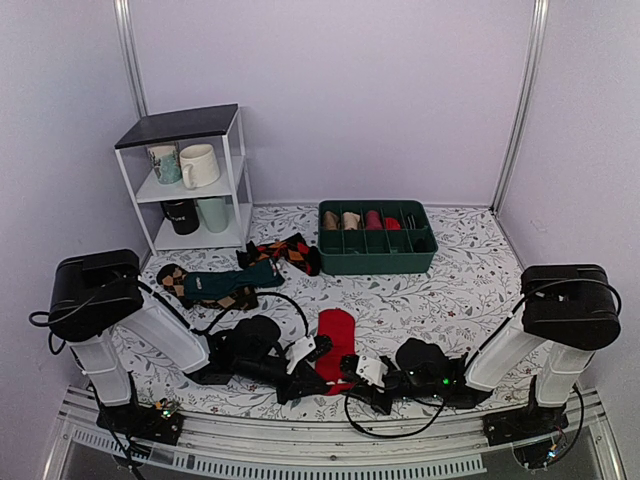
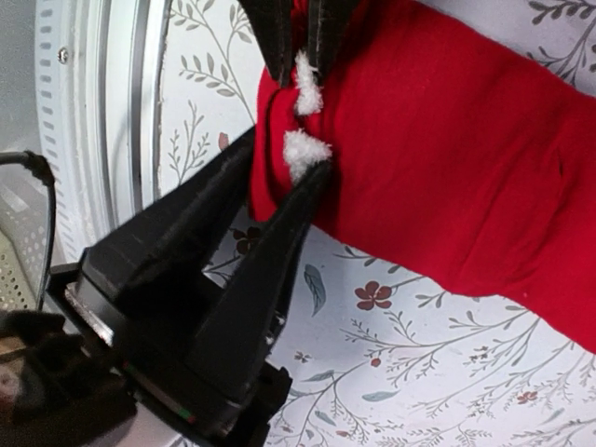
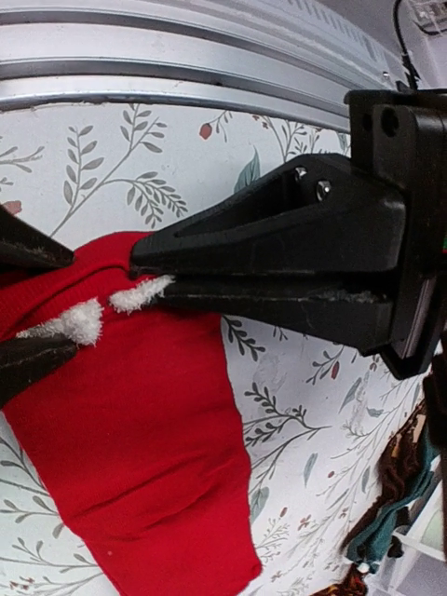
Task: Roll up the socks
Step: Roll the sock at the center of the board.
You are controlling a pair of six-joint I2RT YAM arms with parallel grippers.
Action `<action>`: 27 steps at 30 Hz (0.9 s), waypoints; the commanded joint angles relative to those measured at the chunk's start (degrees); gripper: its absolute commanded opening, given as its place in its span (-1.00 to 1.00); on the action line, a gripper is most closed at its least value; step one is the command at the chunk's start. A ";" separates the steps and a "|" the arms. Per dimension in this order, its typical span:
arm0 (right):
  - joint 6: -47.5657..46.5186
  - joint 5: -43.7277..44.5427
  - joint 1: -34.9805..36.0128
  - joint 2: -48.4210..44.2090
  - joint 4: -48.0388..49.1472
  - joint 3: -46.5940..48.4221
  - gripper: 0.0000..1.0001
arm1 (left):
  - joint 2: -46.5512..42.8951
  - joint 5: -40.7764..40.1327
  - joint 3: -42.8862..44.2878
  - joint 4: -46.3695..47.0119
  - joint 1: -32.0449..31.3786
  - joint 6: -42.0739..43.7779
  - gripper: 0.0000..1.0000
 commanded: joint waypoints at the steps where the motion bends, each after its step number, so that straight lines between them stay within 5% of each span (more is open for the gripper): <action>1: 4.06 2.38 -0.08 3.15 -6.66 0.03 -0.69 | 2.34 -0.73 -1.23 -7.91 0.24 1.14 -1.00; 3: 5.66 2.35 -0.13 3.37 -8.18 0.35 -0.83 | 1.33 -2.18 -1.33 -8.11 0.33 1.62 -1.00; 4: 6.28 1.89 -0.24 3.46 -9.22 0.72 -0.88 | 0.48 -3.15 -1.21 -8.40 0.26 2.08 -0.83; 8: 10.60 -1.42 -0.98 2.73 -13.97 2.09 -0.94 | -5.22 -9.00 -1.41 -9.33 0.09 5.65 0.12; 10: 12.33 -3.56 -1.73 1.84 -15.96 2.28 -0.94 | -10.31 -13.37 -2.70 -8.61 -0.50 8.06 0.93; 17: 19.98 -16.87 -8.33 -0.38 -23.64 4.11 -0.95 | -23.52 -17.23 -10.78 -3.49 -3.12 18.28 0.99; 27: 30.41 -29.03 -14.38 1.52 -37.25 9.56 -0.93 | -17.70 -12.54 -7.97 -5.04 -6.22 23.64 0.73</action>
